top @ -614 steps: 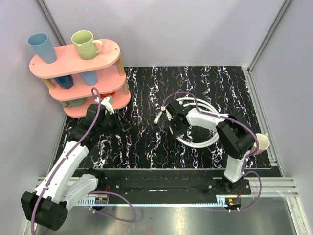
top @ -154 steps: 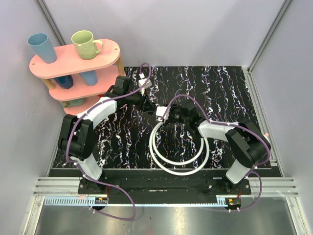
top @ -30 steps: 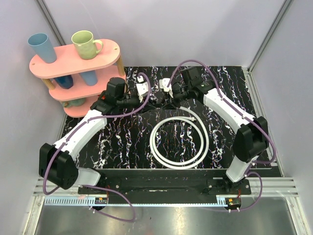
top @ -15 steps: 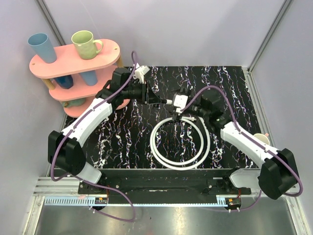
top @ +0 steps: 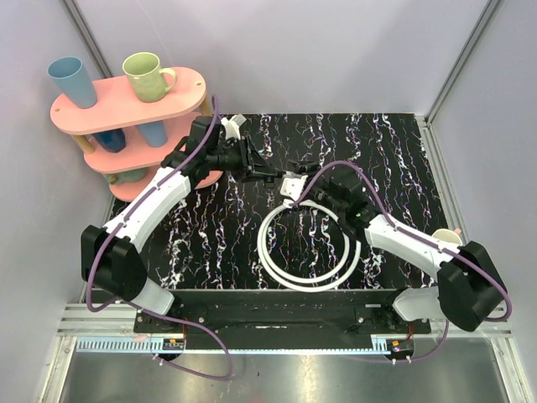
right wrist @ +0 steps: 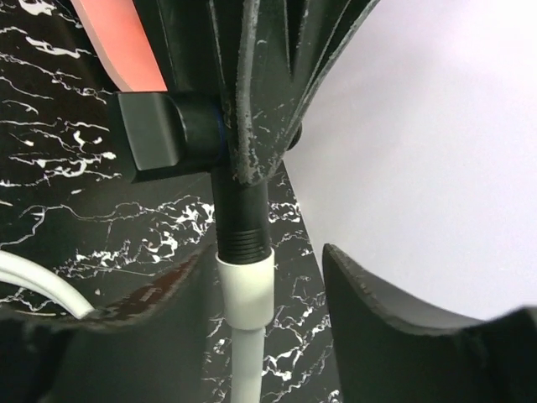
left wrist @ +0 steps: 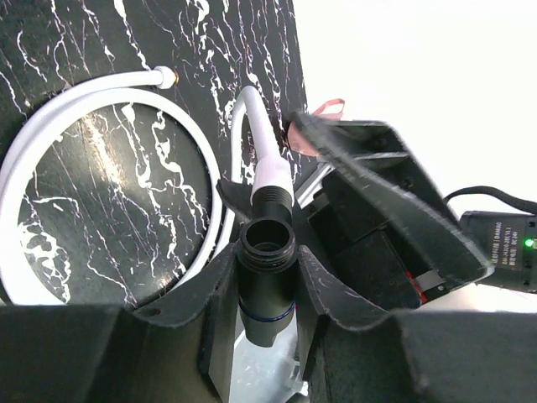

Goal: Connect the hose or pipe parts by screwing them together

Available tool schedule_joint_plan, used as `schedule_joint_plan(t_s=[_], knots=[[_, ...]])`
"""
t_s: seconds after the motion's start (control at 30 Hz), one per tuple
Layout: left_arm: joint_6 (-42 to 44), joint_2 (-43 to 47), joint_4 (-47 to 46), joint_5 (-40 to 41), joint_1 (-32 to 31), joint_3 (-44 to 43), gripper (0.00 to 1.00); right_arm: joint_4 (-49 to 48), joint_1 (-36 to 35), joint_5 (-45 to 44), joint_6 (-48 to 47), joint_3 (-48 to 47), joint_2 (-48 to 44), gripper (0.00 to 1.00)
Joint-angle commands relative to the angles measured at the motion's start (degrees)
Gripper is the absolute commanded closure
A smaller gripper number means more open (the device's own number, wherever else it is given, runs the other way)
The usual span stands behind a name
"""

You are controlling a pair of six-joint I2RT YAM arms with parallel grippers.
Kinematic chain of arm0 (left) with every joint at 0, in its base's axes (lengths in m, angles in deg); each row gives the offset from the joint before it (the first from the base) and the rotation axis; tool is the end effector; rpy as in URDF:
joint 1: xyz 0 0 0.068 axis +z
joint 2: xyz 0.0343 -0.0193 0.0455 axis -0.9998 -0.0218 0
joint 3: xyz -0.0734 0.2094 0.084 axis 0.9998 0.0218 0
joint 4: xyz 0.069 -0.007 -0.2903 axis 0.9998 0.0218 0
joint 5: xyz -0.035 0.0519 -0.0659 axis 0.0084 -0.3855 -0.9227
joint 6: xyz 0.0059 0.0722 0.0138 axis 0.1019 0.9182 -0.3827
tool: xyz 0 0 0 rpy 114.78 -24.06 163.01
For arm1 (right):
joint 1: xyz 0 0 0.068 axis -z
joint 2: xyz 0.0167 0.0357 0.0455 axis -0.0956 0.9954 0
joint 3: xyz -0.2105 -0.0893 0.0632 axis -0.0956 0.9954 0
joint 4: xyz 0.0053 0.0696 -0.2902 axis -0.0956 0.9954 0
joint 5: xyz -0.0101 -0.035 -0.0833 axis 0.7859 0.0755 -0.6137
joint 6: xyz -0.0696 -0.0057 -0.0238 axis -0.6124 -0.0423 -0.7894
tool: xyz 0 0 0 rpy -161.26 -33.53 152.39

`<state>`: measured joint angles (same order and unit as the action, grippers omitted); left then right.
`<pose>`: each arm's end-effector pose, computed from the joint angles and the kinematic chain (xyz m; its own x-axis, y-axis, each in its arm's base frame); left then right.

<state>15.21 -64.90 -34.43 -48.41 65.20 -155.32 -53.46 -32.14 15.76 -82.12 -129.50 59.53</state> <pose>0.3488 -0.1965 0.2863 -0.9243 -0.1826 -0.3353 0.2145 0.4780 -0.8518 0.2848 0.2420 0.2351 0.6302 -0.5054 -0.5895 -0.5153 0.2958 -0.8044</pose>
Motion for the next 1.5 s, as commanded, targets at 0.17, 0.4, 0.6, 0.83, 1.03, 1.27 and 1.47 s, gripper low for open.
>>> schedule_joint_plan(t_s=[0.17,0.4,0.6,0.83,1.03,1.27,1.47], knots=[[-2.75,2.85,-1.39,-2.62,1.31,-3.09,1.0,-3.76,-1.13,-0.02,-2.17,-2.6,1.4,1.0],[30.43,7.84,-2.44,-0.25,-3.15,-1.17,1.0,22.24,-0.43,11.66,0.11,-16.72,2.89,1.0],[57.62,12.16,-3.76,-6.29,-4.66,5.51,1.0,39.3,2.47,24.67,0.03,-29.82,9.2,1.0],[80.81,12.69,-2.01,-10.9,-7.29,9.81,1.0,54.34,3.87,30.39,-2.61,-42.15,17.13,1.0],[85.7,14.62,-0.58,-2.37,-9.32,13.06,1.0,55.49,6.07,32.08,-1.03,-42.77,17.84,1.0],[56.11,13.67,-17.54,4.05,-6.78,15.62,1.0,31.92,6.07,22.06,7.14,-25.31,7.75,0.36],[30.69,8.4,-8.18,13.43,-5.98,4.48,1.0,8.0,5.72,11.25,10.22,-4.83,-6.23,0.18]])
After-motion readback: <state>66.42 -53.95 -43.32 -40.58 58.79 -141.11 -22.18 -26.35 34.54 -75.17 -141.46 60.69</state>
